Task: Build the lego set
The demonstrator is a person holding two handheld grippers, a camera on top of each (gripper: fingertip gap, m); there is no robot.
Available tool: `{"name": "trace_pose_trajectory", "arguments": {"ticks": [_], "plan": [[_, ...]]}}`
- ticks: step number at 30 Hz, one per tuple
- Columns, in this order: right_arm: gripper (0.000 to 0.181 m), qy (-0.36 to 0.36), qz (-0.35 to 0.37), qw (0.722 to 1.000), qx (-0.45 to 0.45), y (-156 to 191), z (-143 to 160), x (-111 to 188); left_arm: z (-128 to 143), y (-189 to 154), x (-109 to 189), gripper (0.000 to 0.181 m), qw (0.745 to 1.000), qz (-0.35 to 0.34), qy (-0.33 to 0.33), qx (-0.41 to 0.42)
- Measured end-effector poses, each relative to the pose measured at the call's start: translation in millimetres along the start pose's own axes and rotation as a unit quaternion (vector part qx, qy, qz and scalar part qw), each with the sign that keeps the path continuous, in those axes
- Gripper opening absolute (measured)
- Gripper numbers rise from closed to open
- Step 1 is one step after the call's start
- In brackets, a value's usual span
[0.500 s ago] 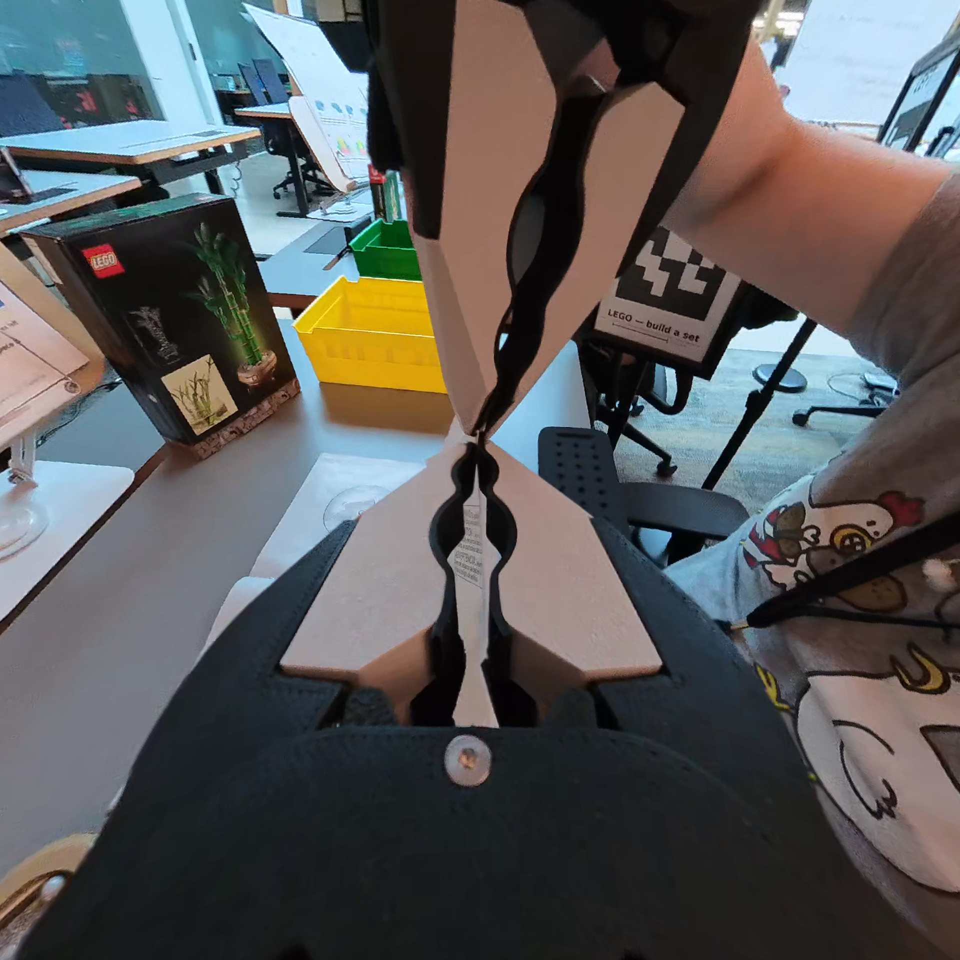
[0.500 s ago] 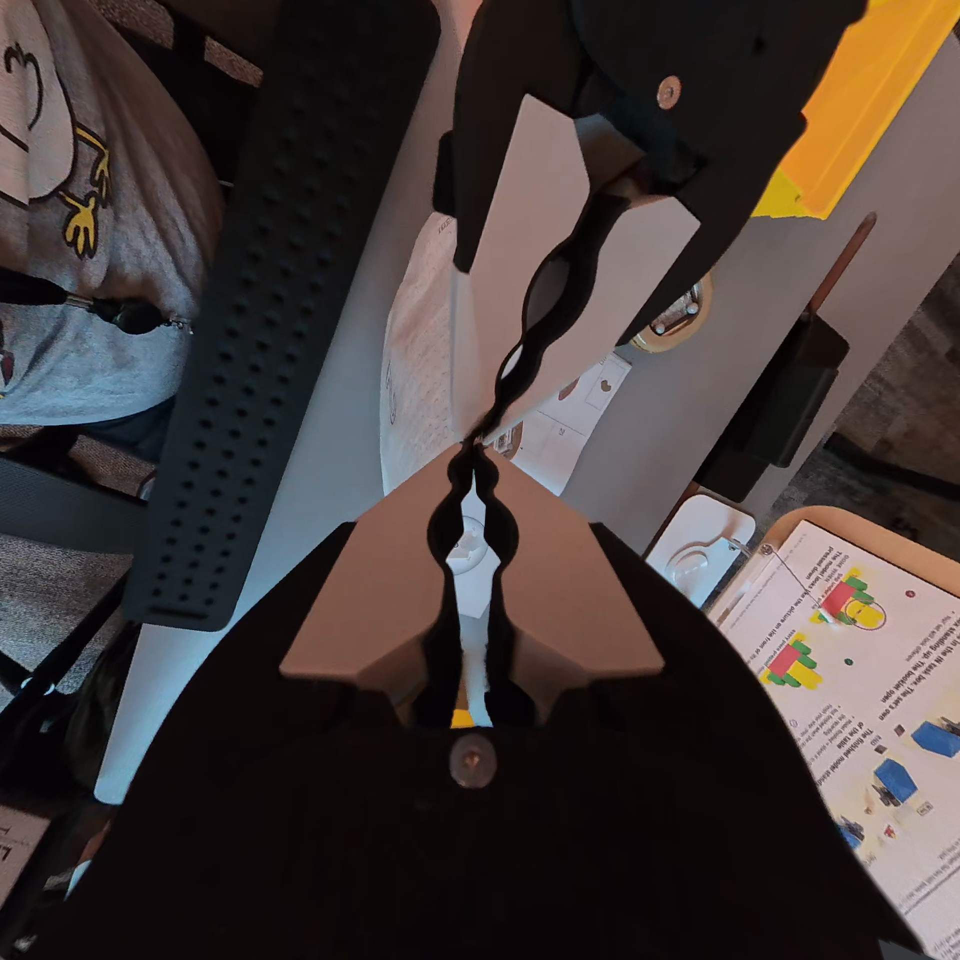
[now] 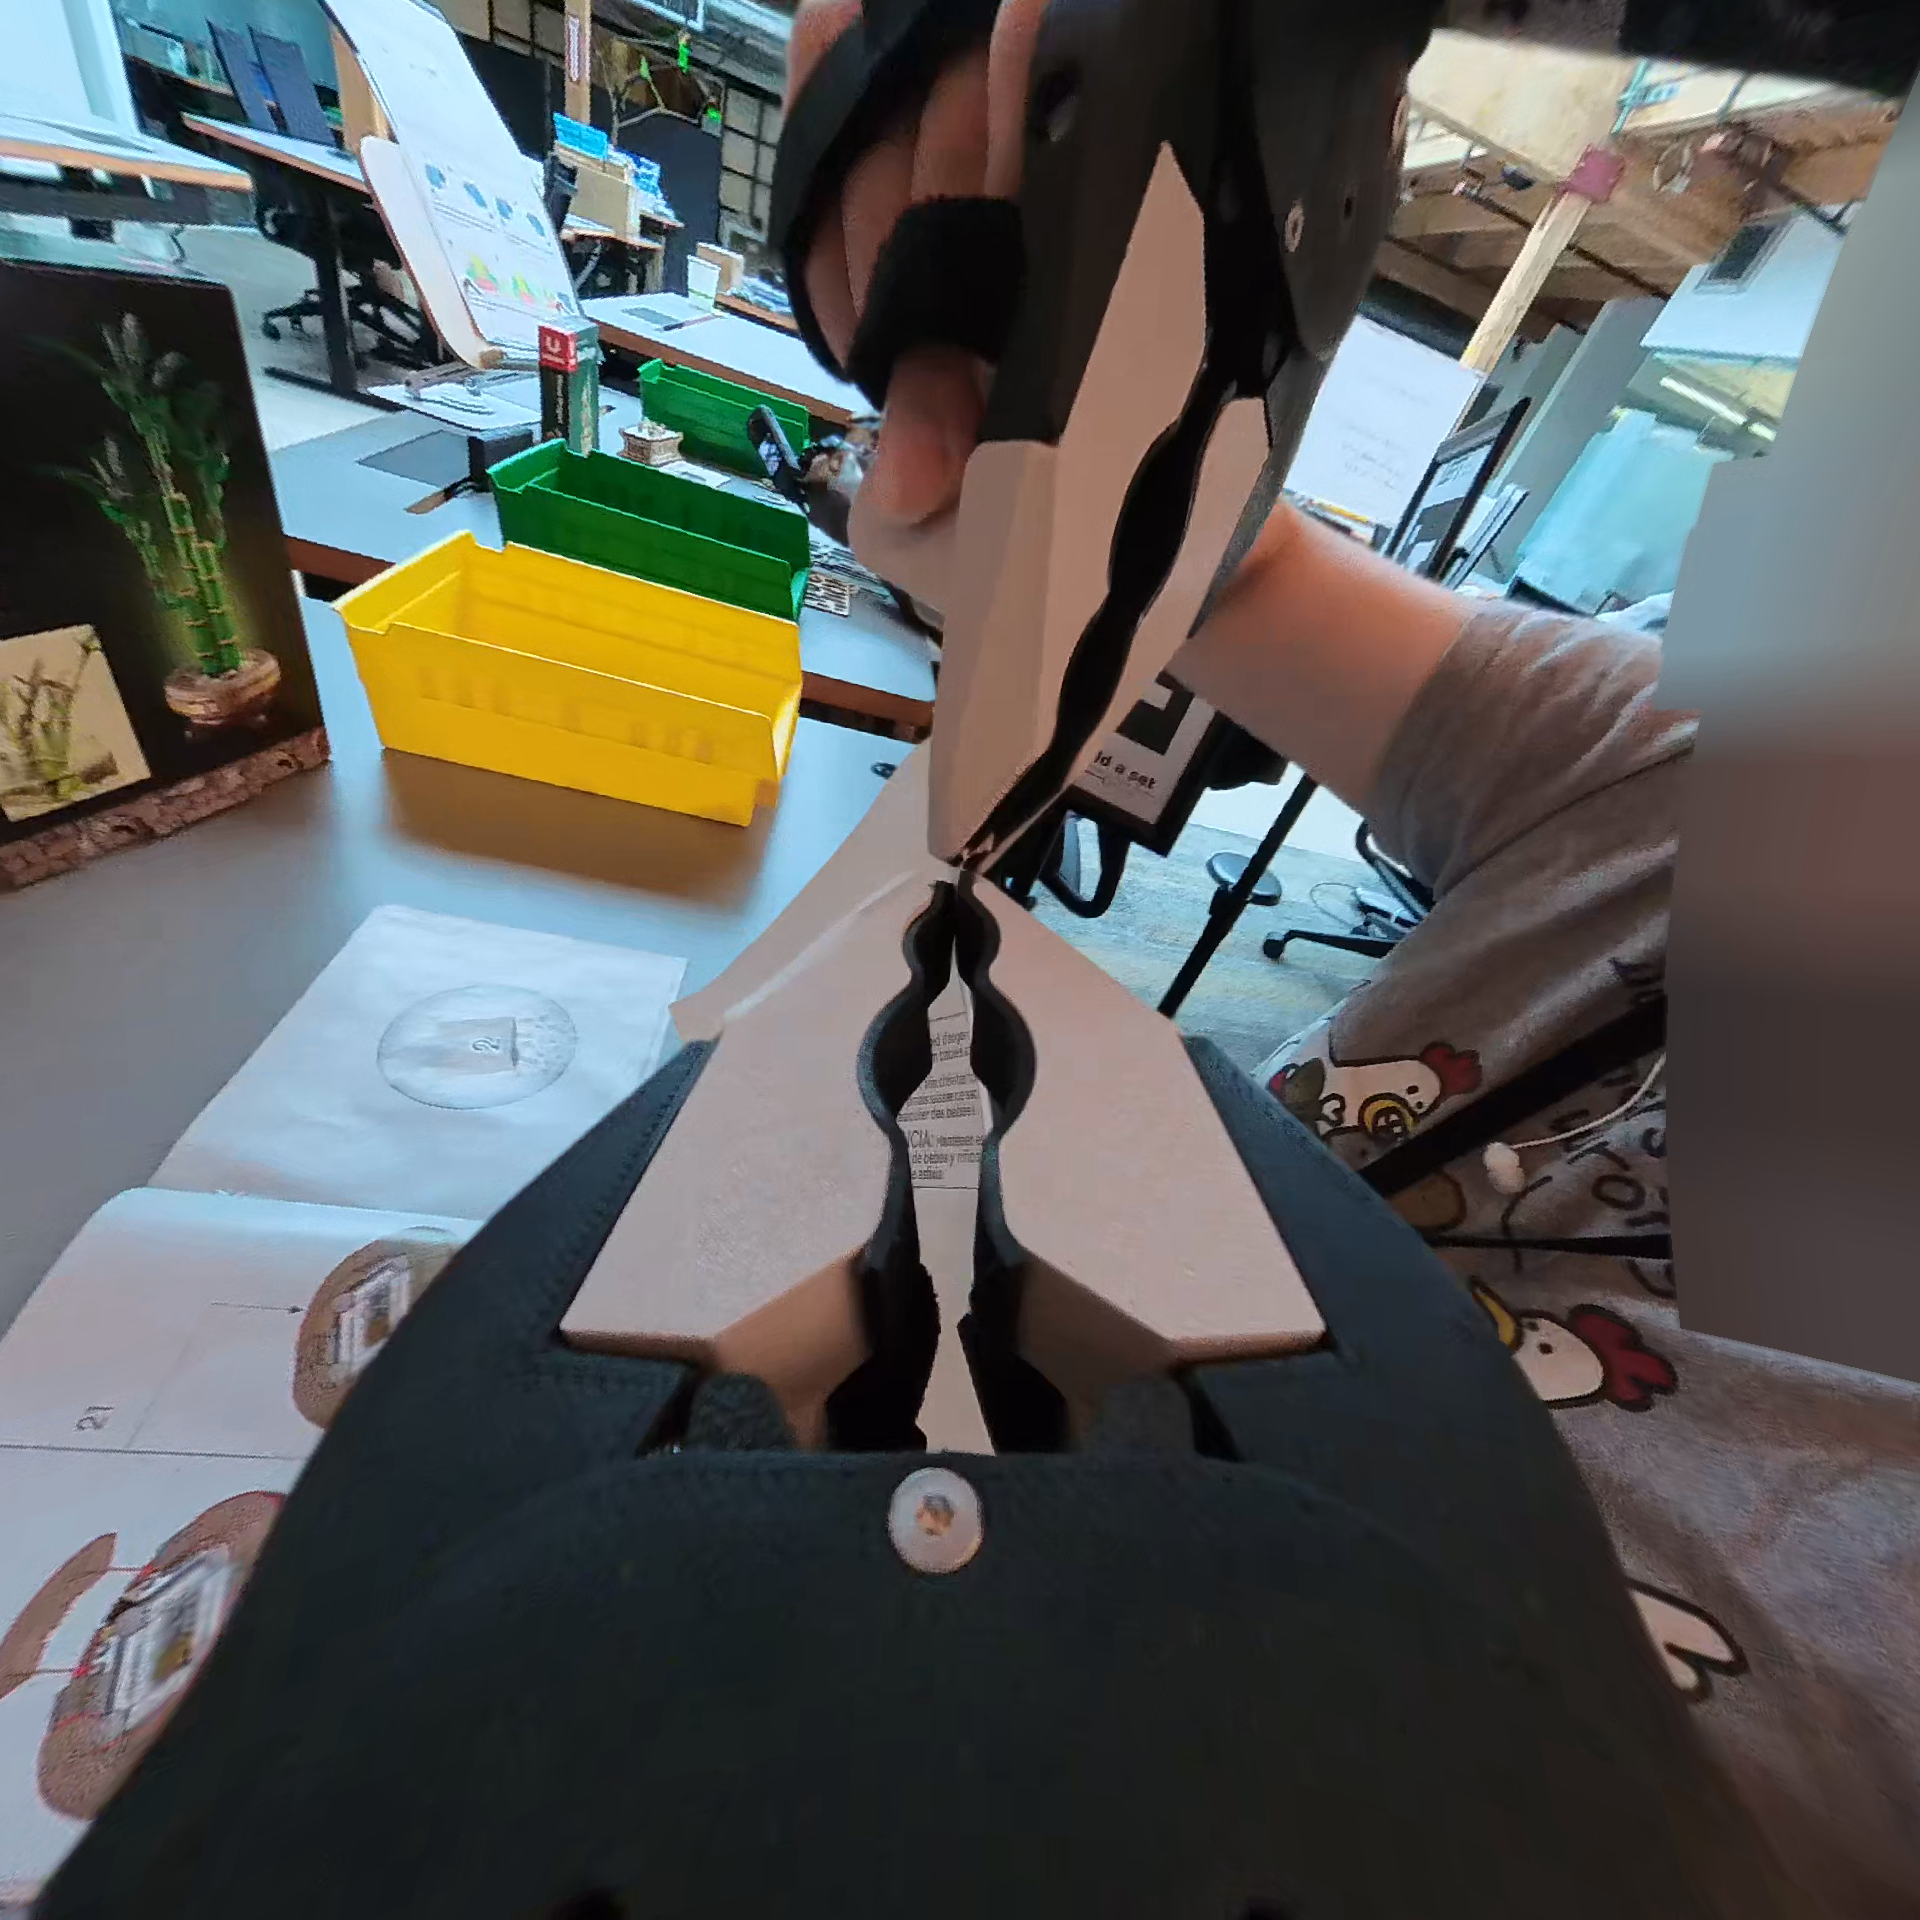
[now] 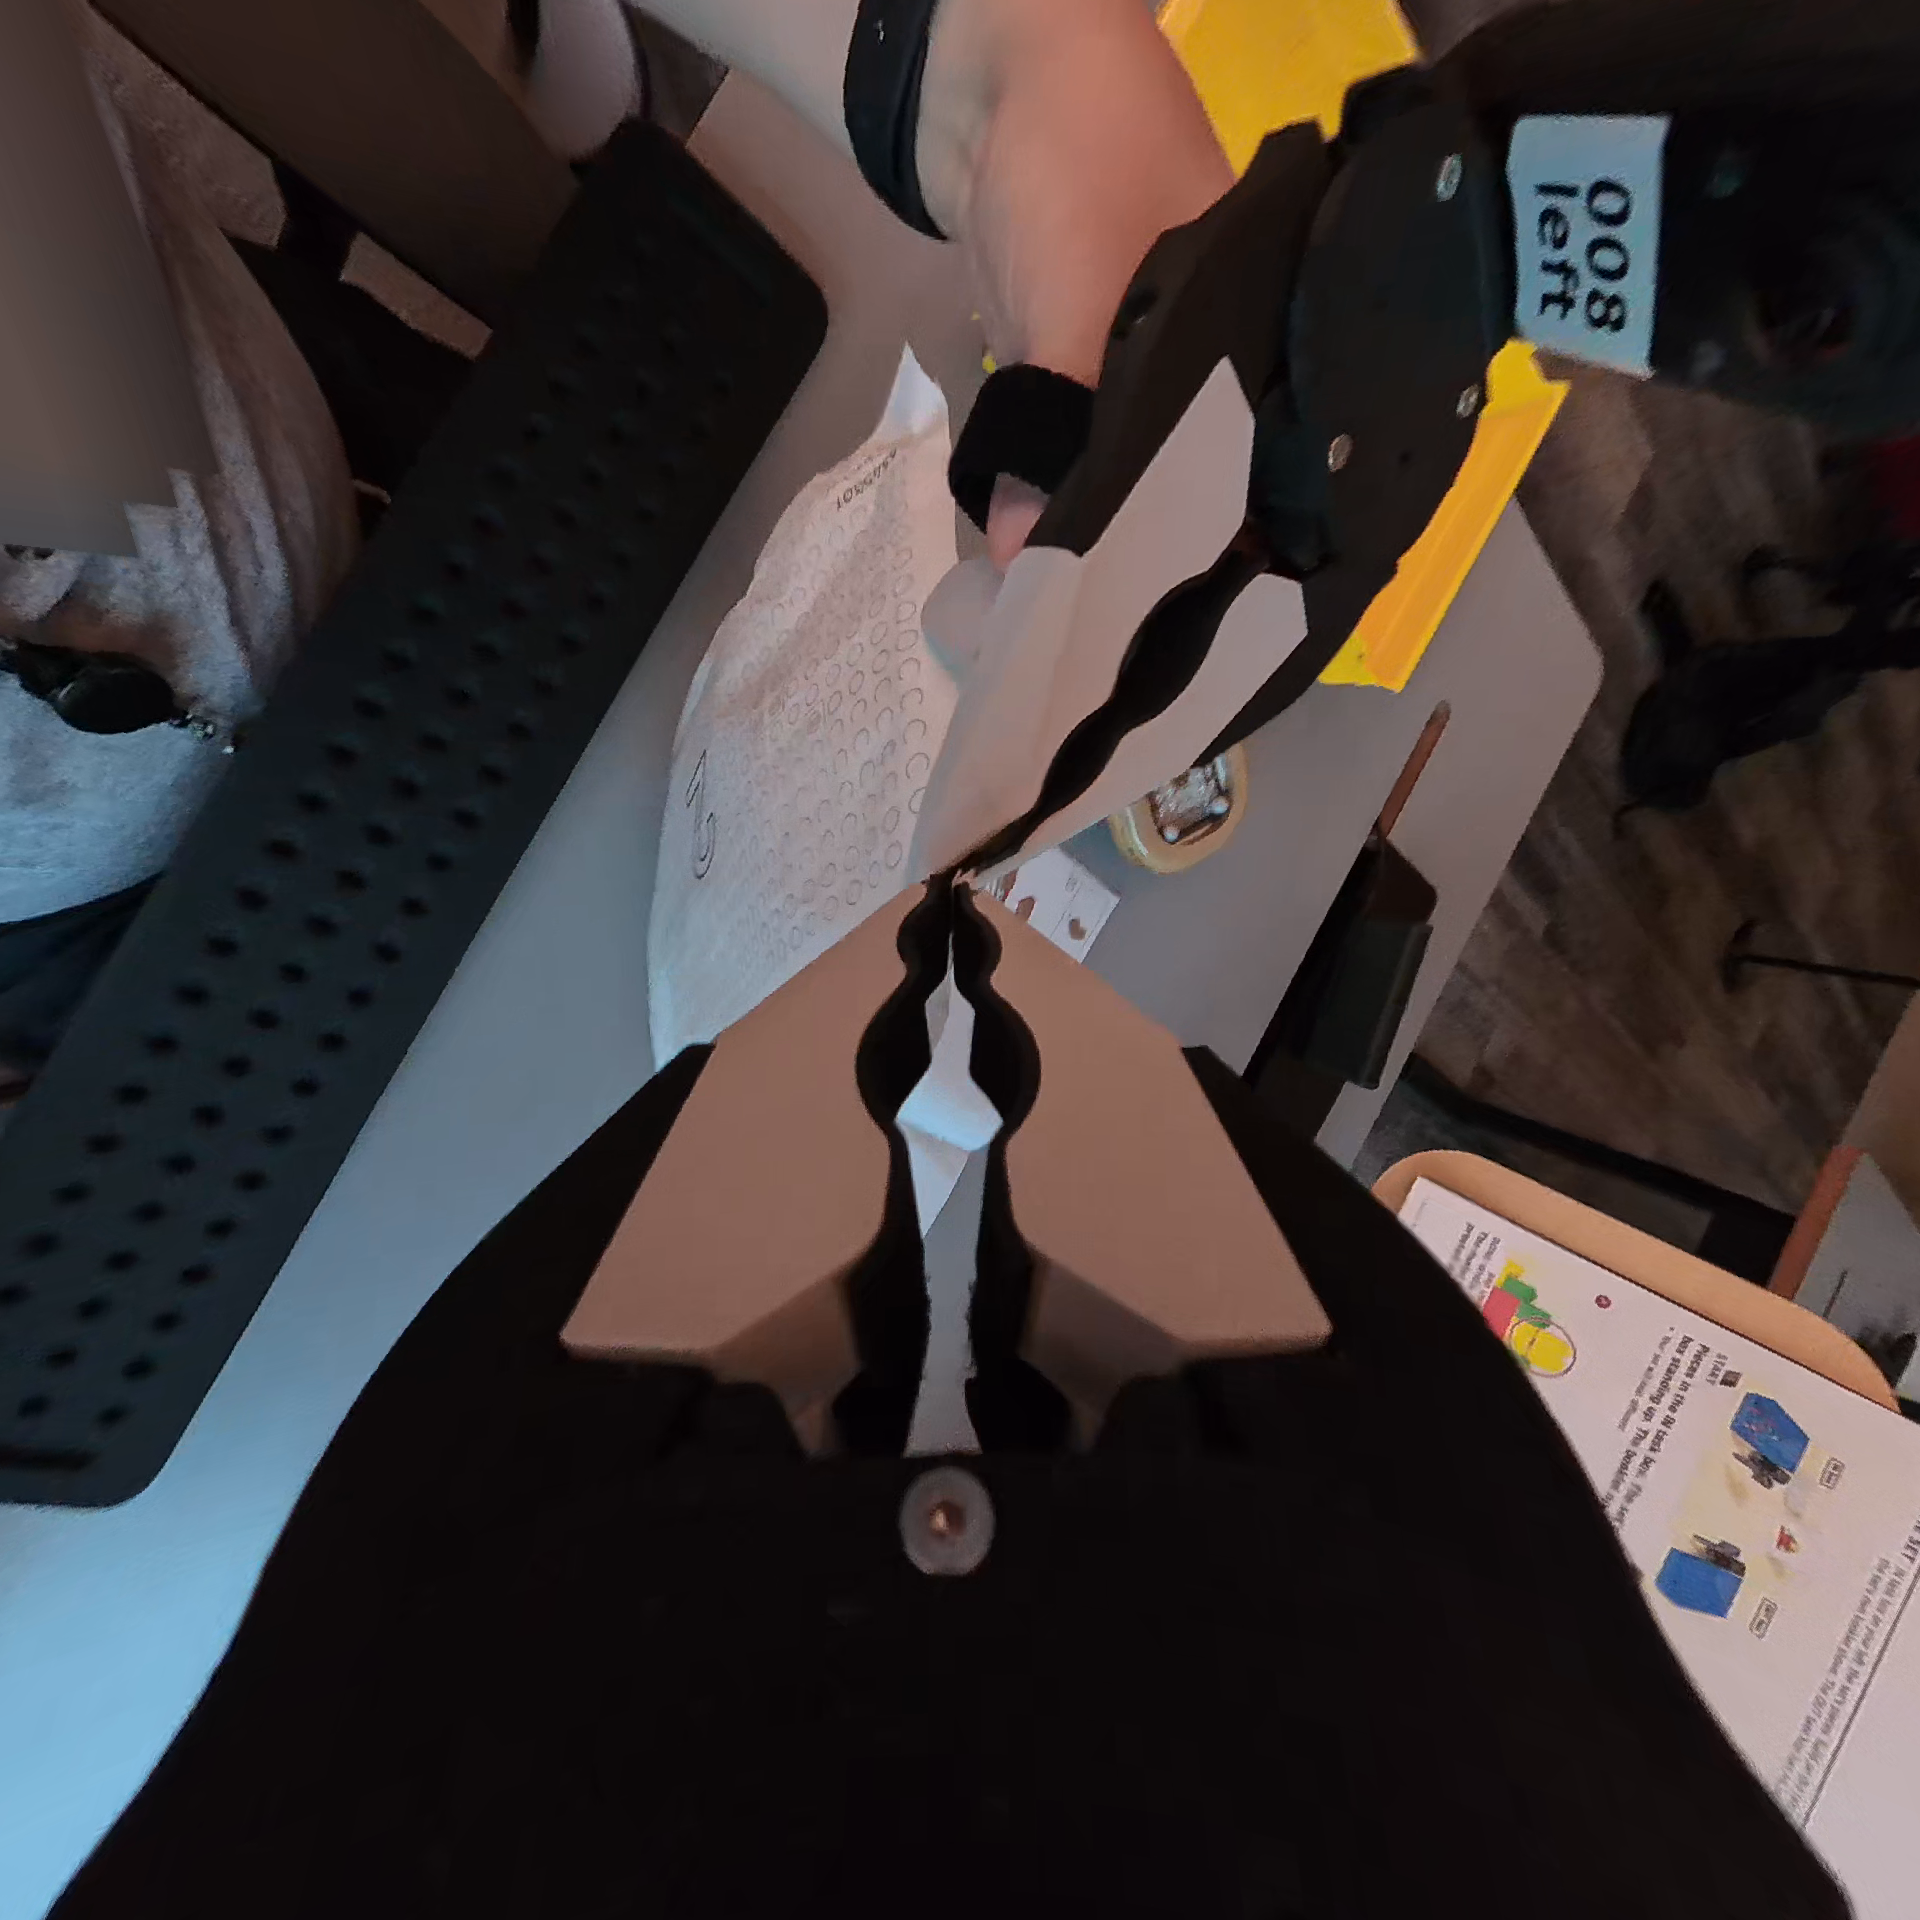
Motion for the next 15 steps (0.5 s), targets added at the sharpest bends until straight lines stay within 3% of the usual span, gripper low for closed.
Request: {"name": "trace_pose_trajectory", "arguments": {"ticks": [10,15], "plan": [[0.0,-0.045,0.116,0.991,0.046,19.8,5.5,-2.4,1.9,1.3,-1.1,0.0,1.0,0.02,0.003,0.024],[0.0,-0.061,0.136,0.988,0.045,25.2,8.0,-3.6,3.6,2.0,-3.3,0.0,0.999,0.032,0.002,0.035]]}}
Point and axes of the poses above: each gripper's, where its closed fingertips meet, x back along the fingers, z out of its underside, y = z × x across the jaws, the point moved 8 cm from there along x, back along the fingers, and after that the axes turned 5 degrees about x, right-handed, at the moved point
